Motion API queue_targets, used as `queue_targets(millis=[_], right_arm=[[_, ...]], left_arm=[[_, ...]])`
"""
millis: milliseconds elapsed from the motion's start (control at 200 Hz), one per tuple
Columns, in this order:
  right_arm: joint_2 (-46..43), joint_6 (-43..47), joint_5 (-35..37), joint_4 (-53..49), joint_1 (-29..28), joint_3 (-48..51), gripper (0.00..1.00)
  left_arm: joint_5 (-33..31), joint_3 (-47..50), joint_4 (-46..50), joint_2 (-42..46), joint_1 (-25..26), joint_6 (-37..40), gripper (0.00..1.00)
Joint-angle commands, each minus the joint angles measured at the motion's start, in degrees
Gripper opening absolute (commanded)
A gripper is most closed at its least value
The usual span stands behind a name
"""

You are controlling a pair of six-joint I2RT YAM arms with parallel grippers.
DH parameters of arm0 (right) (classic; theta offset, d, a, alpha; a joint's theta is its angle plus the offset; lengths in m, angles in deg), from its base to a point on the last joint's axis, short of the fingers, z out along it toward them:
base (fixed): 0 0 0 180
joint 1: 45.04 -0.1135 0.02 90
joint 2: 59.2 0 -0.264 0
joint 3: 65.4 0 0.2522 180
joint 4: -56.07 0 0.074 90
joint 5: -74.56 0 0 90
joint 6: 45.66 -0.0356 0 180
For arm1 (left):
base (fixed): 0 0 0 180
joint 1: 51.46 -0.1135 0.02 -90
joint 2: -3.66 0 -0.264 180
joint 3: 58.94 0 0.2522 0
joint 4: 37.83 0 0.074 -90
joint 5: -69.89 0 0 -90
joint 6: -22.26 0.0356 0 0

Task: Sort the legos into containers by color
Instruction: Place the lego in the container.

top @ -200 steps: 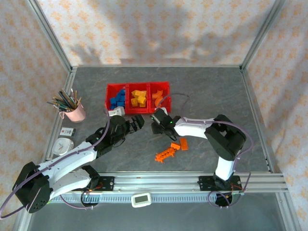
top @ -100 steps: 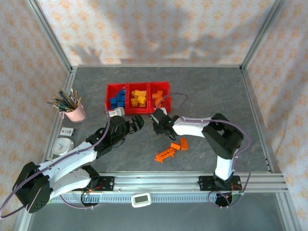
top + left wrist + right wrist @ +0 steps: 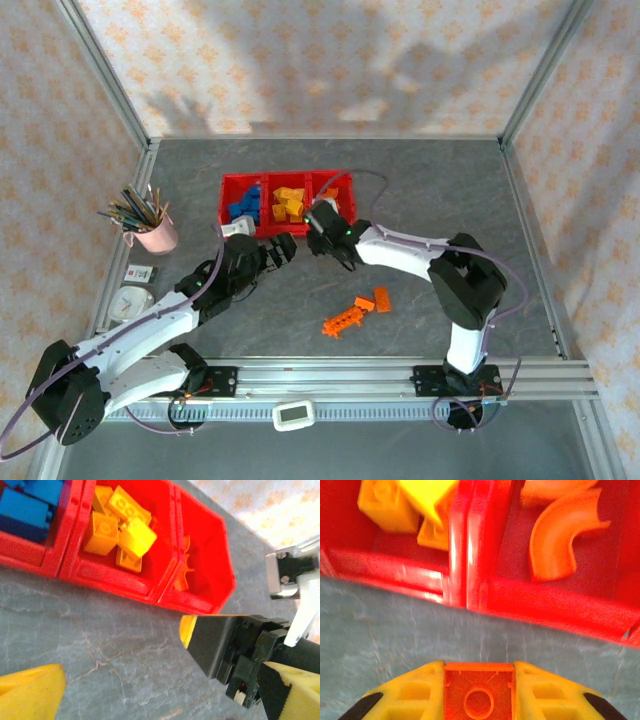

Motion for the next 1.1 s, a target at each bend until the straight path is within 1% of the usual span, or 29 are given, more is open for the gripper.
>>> queue_targets(millis=[0,215,465,531,636,716,841,951,1096], right_arm=[[2.7,1.8,-0.1,-2.7,3.0,-5.5,0.29],[9.5,3.8,1.6,-4.4,7.1,-16.3,0.29],[17.4,4.6,3.5,-5.2,10.5,-26.1,0.29],[19.2,4.9,3.0,-5.7,11.1,-28.5,0.34],[20.5,6.1,3.0,-6.8,11.2,-31.7,0.39],[19.8,6.4,3.0,-6.8,11.2,-32.0,0.46],[17.1,6.8,1.9,-6.1,11.2,-29.8,0.53],[14.1,6.3,1.5,-6.5,11.2,-27.2,0.55],[6.9,5.0,-0.1,-4.6,11.1,-18.7,0.59]], left_arm=[[0.0,-2.8,2.2,0.0,-2.3,3.1,0.99],[3.2,-5.3,0.6,-2.2,-6.4,5.7,0.99],[5.1,-7.7,0.1,-5.3,-8.3,7.0,0.99],[5.4,-7.9,0.0,-5.8,-8.7,7.1,0.99],[5.6,-8.4,0.3,-6.2,-8.9,7.0,0.99],[5.8,-8.5,0.2,-6.3,-8.9,7.0,0.99],[6.4,-8.7,0.3,-5.9,-8.9,7.3,0.99],[7.0,-8.5,0.0,-5.5,-8.9,6.8,0.99],[8.9,-7.9,0.1,-5.4,-8.8,6.0,0.99]])
